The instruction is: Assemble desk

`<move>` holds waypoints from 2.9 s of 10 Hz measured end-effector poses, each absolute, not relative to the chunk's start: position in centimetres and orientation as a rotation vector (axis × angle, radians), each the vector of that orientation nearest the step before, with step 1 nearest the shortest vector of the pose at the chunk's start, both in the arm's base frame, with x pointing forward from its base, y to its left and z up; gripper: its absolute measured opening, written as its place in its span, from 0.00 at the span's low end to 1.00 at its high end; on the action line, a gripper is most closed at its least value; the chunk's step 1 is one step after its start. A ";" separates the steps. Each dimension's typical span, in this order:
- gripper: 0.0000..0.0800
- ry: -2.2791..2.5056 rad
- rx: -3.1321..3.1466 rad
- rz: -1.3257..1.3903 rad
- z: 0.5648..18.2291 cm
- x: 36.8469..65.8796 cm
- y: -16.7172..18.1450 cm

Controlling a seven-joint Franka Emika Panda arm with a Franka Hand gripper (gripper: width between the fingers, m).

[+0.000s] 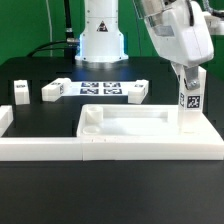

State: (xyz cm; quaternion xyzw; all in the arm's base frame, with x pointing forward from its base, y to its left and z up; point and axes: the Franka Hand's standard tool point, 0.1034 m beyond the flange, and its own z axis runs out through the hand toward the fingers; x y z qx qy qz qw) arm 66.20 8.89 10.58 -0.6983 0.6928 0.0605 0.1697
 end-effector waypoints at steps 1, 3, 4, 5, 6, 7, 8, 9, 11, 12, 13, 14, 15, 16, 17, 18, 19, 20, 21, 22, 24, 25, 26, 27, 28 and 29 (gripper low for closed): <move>0.39 1.956 -2.000 0.169 10.6 66.2 8.9; 0.76 1.585 -2.380 0.123 11.0 66.0 9.8; 0.76 1.443 -2.482 0.108 11.2 66.1 10.4; 0.80 1.436 -2.480 0.100 11.1 66.2 10.1; 0.80 1.321 -2.544 0.080 11.1 66.1 10.0; 0.81 1.226 -2.589 0.065 11.1 66.1 10.0; 0.81 1.035 -2.698 0.045 11.1 66.1 9.7; 0.81 0.708 -2.865 -0.002 11.4 66.7 9.2; 0.81 0.415 -2.978 -0.001 11.0 66.8 10.5; 0.81 0.432 -2.971 -0.006 11.0 66.9 10.2; 0.81 0.449 -2.968 -0.005 11.0 66.9 10.1; 0.69 0.448 -2.968 -0.005 11.0 66.9 10.1; 0.69 0.591 -2.937 0.008 11.0 66.9 10.3; 0.43 0.693 -2.915 0.016 11.0 66.9 10.3; 0.39 0.830 -2.887 0.035 10.9 66.8 9.8; 0.39 0.948 -2.848 0.040 10.9 66.8 9.5; 0.38 1.138 -2.767 0.057 11.0 66.8 9.0; 0.37 1.360 -2.659 0.079 11.0 66.6 8.6; 0.37 1.569 -2.521 0.097 10.7 66.3 8.7; 0.37 1.746 -2.365 0.111 10.5 66.2 8.8; 0.37 1.966 -2.104 0.135 10.4 66.1 8.6; 0.37 1.988 -2.079 0.140 10.4 66.1 8.7; 0.37 1.997 -2.072 0.142 10.4 66.1 8.7; 0.37 1.956 -2.109 0.136 10.4 66.1 8.7; 0.60 1.928 -2.143 0.130 10.4 66.1 8.8; 0.75 1.657 -2.442 0.052 10.8 66.5 9.6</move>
Offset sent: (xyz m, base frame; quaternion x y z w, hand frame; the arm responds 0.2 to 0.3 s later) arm 0.0024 0.0275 0.0092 -0.1075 0.0339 -0.4551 0.8833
